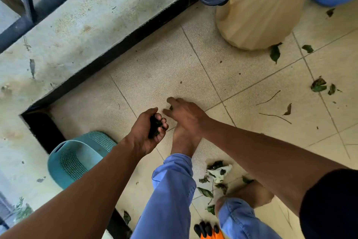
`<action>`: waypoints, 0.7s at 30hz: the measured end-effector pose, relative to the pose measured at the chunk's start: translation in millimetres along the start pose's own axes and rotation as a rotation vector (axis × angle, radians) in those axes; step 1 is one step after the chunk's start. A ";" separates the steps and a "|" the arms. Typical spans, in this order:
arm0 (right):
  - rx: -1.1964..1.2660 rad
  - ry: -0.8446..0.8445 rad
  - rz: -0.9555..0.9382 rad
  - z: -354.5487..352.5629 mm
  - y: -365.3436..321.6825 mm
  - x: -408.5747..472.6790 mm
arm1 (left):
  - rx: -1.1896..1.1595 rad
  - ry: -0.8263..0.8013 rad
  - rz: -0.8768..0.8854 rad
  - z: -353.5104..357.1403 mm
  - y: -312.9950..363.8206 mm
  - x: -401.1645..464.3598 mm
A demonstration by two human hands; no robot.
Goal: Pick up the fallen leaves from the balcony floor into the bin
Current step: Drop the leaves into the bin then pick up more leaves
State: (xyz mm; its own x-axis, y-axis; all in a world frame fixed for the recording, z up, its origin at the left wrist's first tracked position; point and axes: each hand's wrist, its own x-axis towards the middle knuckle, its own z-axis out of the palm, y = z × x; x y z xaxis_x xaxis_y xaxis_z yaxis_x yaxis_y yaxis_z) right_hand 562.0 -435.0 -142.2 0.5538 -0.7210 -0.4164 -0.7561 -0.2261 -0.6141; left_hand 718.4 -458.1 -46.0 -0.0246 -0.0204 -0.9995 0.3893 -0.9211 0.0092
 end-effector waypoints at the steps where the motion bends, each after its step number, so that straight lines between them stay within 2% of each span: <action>1: -0.022 -0.009 0.042 3.2 1.0 2.4 | 0.018 -0.001 -0.001 0.8 1.2 -0.7; 6: -0.247 -0.071 -0.080 7.9 3.7 5.6 | 0.076 -0.007 0.032 7.8 12.4 -2.8; 9: -0.118 -0.026 0.052 9.0 2.6 -1.3 | 0.097 -0.001 0.049 15.5 16.3 -3.9; 11: -0.156 -0.008 0.133 -4.1 5.2 -1.9 | 0.117 0.000 0.052 21.8 16.1 -4.9; 13: -0.070 0.095 0.253 -20.8 13.5 -10.1 | 0.142 0.001 0.050 31.6 13.5 -6.7; 17: 0.136 0.422 0.437 -47.2 48.0 -49.3 | 0.176 -0.014 0.029 57.5 4.7 -8.9; 21: 0.329 0.556 0.594 -78.3 95.7 -93.4 | 0.219 -0.053 -0.011 92.8 -7.7 -11.4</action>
State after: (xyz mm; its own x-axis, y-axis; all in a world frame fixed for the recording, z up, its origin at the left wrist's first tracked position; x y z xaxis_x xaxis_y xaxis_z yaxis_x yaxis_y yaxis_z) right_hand 410.5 -440.6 -109.6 -0.2143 -0.8935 -0.3948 -0.6789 0.4268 -0.5975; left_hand 630.2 -486.9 -31.9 -0.0783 -0.0251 -0.9966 0.1795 -0.9837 0.0107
